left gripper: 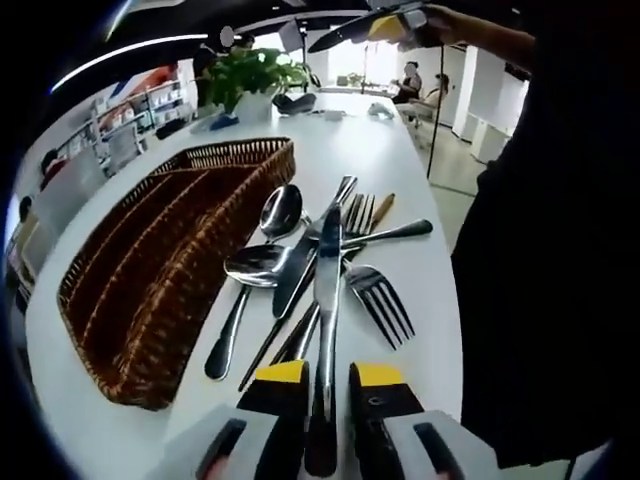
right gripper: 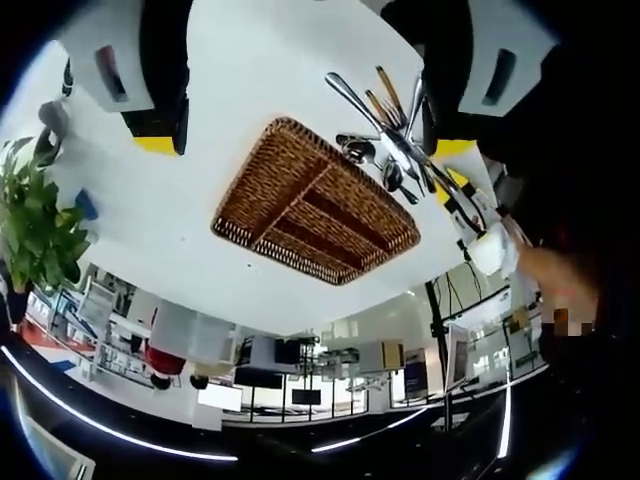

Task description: Arrange the knives, forks, and spoons in their matching storage slots by inserting each utensil handle-first until every utensil is classified and aligned in the correct compartment

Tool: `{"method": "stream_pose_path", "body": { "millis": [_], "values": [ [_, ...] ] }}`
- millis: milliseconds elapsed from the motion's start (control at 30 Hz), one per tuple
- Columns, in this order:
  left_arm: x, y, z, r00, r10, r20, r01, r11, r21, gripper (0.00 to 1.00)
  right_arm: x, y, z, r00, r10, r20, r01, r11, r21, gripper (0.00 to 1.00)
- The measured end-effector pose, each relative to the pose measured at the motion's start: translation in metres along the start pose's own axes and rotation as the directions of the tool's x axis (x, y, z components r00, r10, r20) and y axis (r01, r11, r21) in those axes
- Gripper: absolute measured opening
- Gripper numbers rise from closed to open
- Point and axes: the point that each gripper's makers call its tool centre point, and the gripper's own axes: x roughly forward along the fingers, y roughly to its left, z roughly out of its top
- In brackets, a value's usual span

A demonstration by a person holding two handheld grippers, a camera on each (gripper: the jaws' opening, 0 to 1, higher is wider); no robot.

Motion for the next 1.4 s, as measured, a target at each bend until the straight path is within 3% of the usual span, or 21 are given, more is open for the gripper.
{"method": "stream_pose_path", "body": {
  "millis": [133,700,967,1400],
  "values": [
    [0.005,0.002,-0.003,0.999,-0.006,-0.037,0.008,0.999,0.037,0.13,0.0,-0.001,-0.002,1.0,0.001,-0.004,-0.001,1.0,0.004,0.99],
    [0.008,0.001,-0.001,0.998,0.007,-0.064,0.0,0.993,0.119,0.05,0.002,0.0,-0.001,1.0,0.009,0.0,-0.009,1.0,0.008,0.99],
    [-0.002,0.007,0.01,0.998,0.038,-0.049,-0.033,0.994,0.106,0.04,0.005,0.014,0.004,0.999,0.039,0.009,-0.039,0.999,-0.02,0.99],
    [-0.023,0.009,0.028,0.999,0.026,-0.047,-0.023,0.997,0.077,0.03,0.003,0.018,0.012,0.999,0.043,0.032,-0.042,0.999,-0.032,0.99]
  ]
}}
